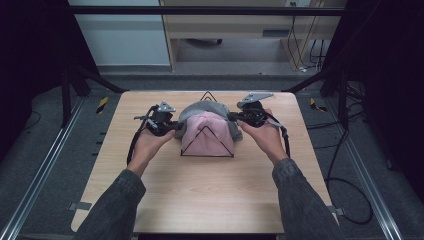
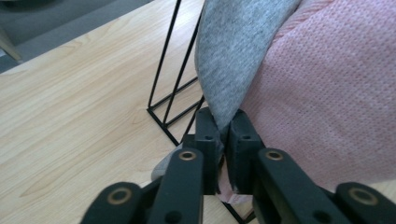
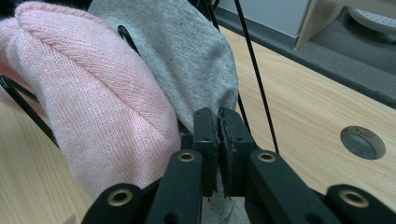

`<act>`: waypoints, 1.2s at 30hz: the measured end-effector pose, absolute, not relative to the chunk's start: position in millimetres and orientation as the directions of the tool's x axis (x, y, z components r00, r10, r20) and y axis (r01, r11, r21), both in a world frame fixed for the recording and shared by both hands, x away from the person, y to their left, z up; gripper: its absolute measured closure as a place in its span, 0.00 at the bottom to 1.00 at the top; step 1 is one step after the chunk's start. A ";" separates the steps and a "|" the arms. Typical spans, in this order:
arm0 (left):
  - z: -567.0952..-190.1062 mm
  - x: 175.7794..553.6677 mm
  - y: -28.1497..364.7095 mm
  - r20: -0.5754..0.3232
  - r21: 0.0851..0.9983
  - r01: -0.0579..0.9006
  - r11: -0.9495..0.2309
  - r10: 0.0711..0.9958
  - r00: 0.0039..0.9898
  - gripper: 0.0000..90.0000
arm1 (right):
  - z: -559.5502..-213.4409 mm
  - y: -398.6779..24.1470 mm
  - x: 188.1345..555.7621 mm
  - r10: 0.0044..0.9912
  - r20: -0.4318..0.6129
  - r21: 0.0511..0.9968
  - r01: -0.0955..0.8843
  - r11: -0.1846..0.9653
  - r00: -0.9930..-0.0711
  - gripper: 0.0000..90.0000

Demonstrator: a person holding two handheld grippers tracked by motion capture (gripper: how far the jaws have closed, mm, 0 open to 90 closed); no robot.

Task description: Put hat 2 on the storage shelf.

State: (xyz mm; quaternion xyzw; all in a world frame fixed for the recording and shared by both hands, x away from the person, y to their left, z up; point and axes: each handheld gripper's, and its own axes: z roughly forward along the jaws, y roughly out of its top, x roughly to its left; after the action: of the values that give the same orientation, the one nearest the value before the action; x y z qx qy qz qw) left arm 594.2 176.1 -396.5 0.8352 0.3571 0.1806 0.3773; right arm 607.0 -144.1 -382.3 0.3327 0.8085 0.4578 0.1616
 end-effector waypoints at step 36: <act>-372.8 568.9 178.9 0.017 0.811 0.440 -0.385 0.768 0.640 0.43 | -358.6 -149.4 581.7 0.711 0.017 0.872 0.358 0.333 -0.703 0.64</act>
State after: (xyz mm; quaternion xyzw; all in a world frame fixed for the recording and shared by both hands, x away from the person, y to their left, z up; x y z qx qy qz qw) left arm 568.9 178.9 -372.8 0.8076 0.3741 0.2004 0.4094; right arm 581.7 -149.4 -358.6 0.3365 0.7944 0.4695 0.1879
